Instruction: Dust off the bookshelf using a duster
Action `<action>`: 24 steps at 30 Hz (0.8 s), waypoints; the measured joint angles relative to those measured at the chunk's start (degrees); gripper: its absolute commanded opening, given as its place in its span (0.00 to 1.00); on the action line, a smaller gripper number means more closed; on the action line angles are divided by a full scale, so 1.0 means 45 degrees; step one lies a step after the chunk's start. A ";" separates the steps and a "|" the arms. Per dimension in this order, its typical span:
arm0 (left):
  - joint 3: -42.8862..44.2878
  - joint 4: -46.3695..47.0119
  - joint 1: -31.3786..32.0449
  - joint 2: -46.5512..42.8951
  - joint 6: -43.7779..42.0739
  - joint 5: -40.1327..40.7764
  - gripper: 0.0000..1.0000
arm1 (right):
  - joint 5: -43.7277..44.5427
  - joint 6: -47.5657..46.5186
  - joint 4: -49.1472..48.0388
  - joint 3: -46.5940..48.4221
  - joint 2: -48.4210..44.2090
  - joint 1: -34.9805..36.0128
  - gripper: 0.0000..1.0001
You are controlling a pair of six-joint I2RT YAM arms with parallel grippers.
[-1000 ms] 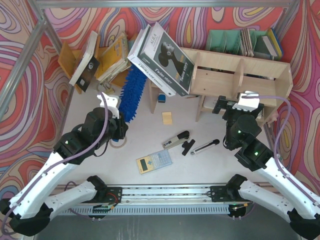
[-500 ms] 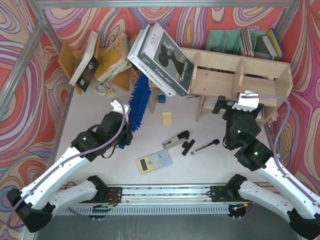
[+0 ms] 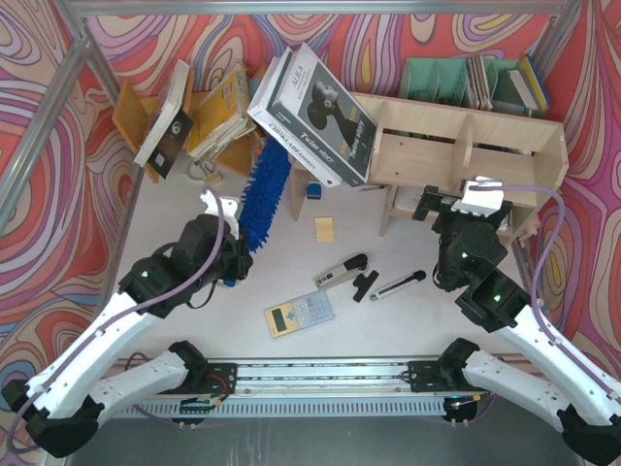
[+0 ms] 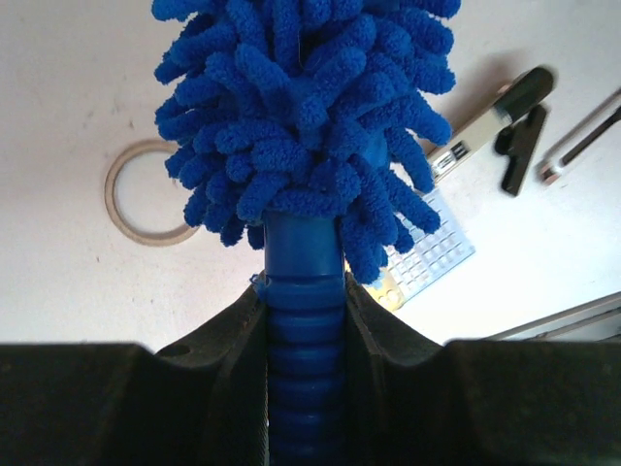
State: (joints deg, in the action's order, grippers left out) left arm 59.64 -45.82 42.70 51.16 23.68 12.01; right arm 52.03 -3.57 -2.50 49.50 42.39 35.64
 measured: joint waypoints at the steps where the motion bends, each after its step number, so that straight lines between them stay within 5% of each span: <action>1: 0.0214 0.0015 0.0000 -0.0160 -0.0029 -0.0010 0.00 | 0.0000 0.0000 0.0000 0.0000 0.0000 0.0000 0.98; 24: -0.1520 0.0743 0.0000 0.1472 0.0753 -0.0476 0.00 | 0.0000 0.0000 0.0005 0.0000 -0.0214 -0.0010 0.98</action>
State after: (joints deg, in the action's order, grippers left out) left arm 52.80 -42.48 42.70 57.78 27.07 9.87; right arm 52.03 -3.57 -2.48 49.50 41.43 35.59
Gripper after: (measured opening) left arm 0.343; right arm 0.981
